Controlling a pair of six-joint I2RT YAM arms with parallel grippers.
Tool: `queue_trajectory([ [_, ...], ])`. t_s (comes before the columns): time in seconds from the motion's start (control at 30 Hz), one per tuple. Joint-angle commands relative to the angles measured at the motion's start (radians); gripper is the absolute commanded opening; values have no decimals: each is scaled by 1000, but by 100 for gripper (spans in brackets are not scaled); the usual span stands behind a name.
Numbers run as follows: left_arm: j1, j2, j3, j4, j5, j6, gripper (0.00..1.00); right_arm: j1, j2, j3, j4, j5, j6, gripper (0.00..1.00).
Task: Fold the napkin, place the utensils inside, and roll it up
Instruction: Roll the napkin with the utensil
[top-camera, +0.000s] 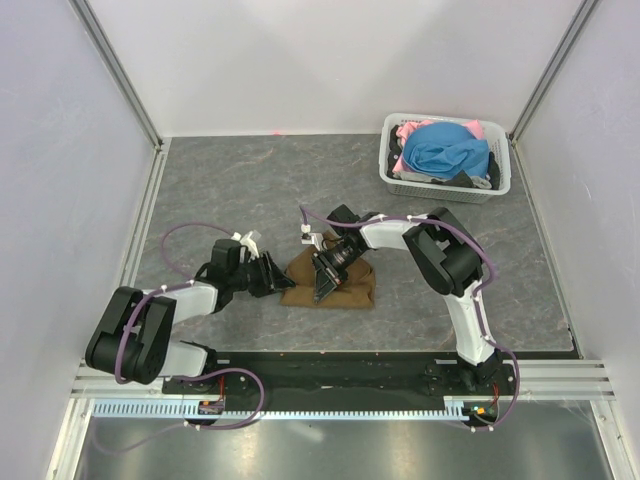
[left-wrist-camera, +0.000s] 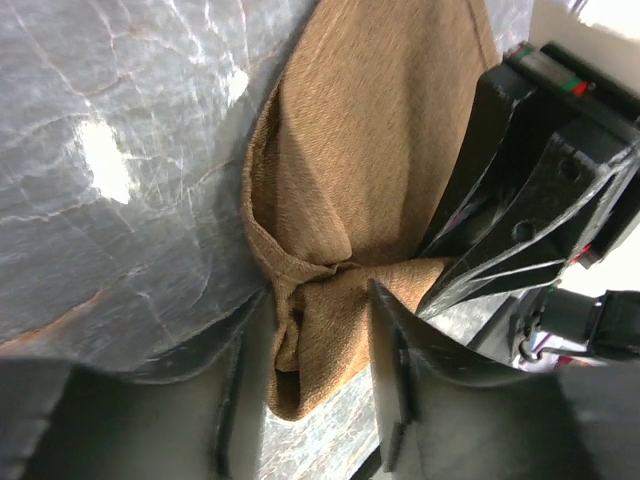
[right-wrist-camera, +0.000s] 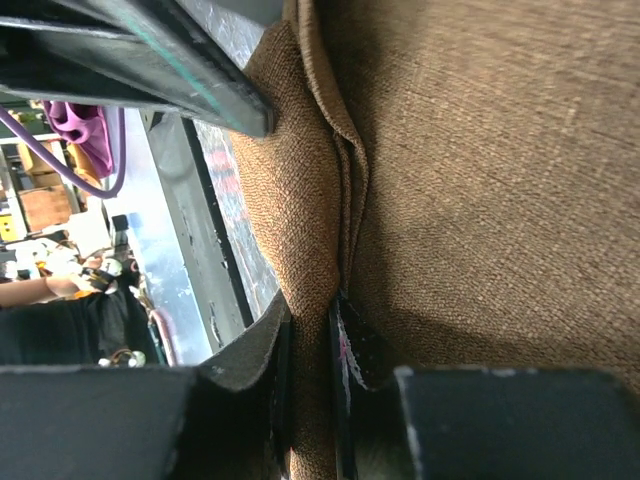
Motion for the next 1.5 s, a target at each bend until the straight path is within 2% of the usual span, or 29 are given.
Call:
queue_trajectory([
  [0.0, -21, 12, -23, 21, 32, -25, 42, -3, 61, 12, -30, 91, -11, 20],
  [0.23, -23, 11, -20, -2, 9, -22, 17, -15, 57, 18, -29, 105, -7, 20],
  [0.37, -23, 34, 3, -37, -2, -9, 2, -17, 8, 24, -26, 149, -5, 30],
  [0.47, -21, 48, 20, -81, -16, 6, 2, -15, -72, 26, -23, 209, -4, 44],
  [0.5, -23, 48, 26, -95, -25, 11, 2, -15, -118, 25, -24, 226, -4, 52],
  [0.57, -21, 54, 41, -134, -36, 18, 2, -12, -171, 11, -20, 300, -13, 57],
  [0.6, -21, 58, 49, -144, -42, 21, 2, -5, -228, 2, -14, 339, -20, 64],
  [0.7, -21, 74, 74, -184, -43, 26, 2, 43, -337, -64, 22, 490, -77, 71],
  [0.9, -20, 126, 155, -312, -43, 46, 2, 208, -556, -339, 299, 875, -164, 75],
  [1.03, -18, 155, 201, -368, -46, 57, 2, 259, -615, -457, 433, 980, -195, 77],
  [1.47, -17, 193, 241, -408, -33, 69, 2, 302, -566, -463, 425, 932, -249, 77],
])
